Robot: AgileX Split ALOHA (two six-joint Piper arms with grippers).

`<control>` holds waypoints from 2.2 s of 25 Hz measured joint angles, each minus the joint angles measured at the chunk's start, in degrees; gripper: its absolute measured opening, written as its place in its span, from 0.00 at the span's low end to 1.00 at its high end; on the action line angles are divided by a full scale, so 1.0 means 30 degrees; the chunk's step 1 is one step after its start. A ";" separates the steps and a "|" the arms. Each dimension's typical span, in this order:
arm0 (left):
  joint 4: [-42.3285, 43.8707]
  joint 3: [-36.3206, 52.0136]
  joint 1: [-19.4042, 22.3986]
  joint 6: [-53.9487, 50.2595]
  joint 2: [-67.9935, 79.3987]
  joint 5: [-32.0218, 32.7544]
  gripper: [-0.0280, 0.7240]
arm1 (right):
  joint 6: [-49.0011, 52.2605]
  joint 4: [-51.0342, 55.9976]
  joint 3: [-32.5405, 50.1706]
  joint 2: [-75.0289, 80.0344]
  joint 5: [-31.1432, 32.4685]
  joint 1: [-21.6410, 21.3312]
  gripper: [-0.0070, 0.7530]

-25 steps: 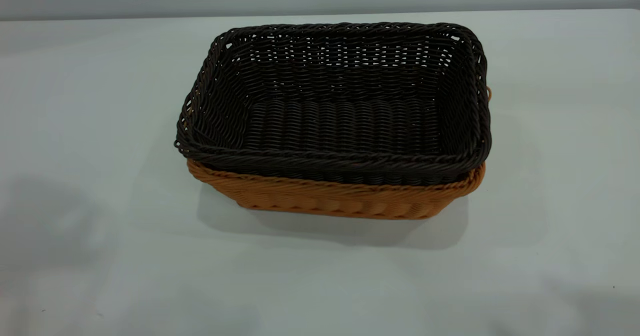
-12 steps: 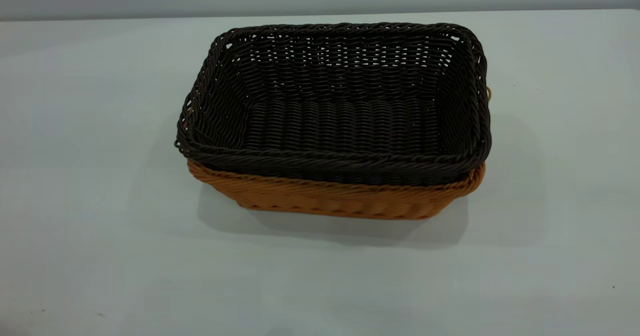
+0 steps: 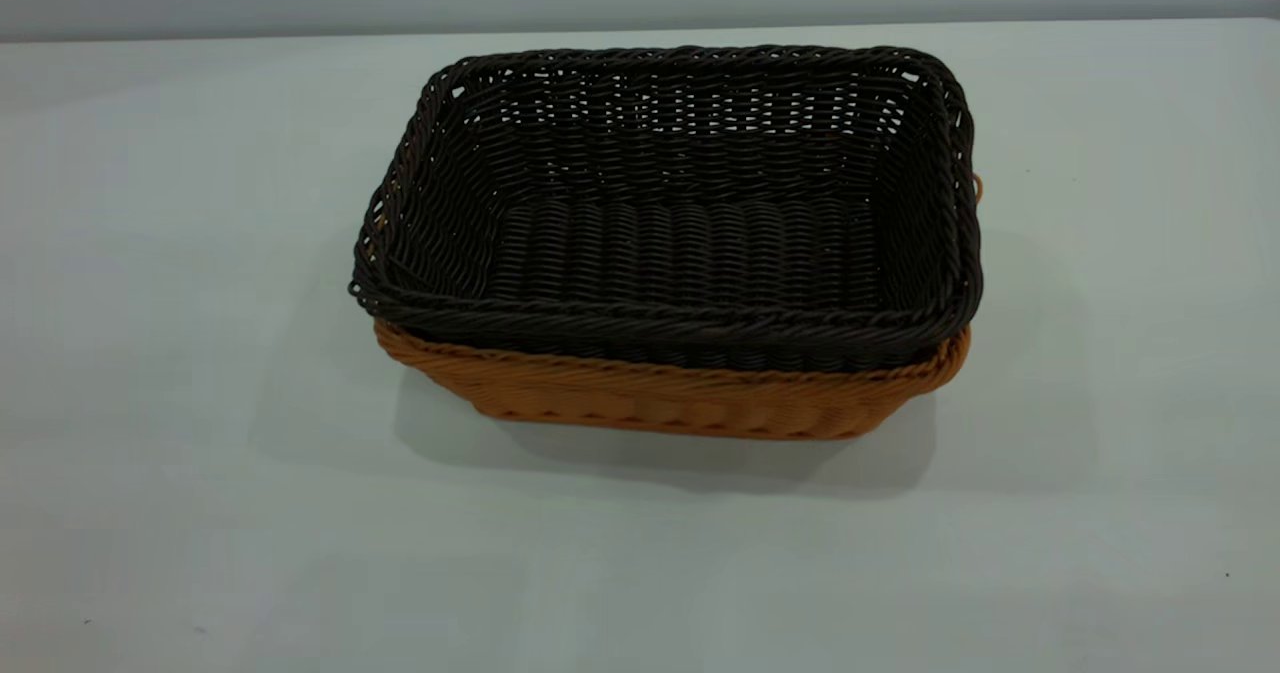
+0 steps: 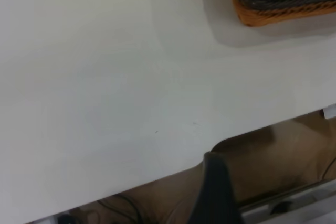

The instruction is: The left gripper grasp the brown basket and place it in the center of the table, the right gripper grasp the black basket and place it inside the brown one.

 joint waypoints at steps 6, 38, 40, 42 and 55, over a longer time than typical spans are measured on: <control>0.0000 0.1363 0.0000 0.0000 -0.1603 -0.1096 0.70 | 0.1324 -0.2377 0.1126 -0.0684 -0.0521 0.1738 0.79; 0.1551 0.2764 0.0000 -0.2720 -0.2548 0.0378 0.70 | 0.1571 -0.2792 0.1834 -0.2056 -0.1272 0.2074 0.78; 0.2108 0.2830 0.0000 -0.3249 -0.2548 0.0378 0.70 | 0.1571 -0.2792 0.1834 -0.2056 -0.1272 0.2074 0.78; 0.2822 0.2852 0.0000 -0.3903 -0.2548 0.0378 0.70 | 0.1571 -0.2792 0.1834 -0.2056 -0.1272 0.2074 0.78; 0.3783 0.2884 0.0000 -0.4932 -0.2548 0.0378 0.70 | 0.1571 -0.2774 0.1834 -0.2056 -0.1272 0.2074 0.78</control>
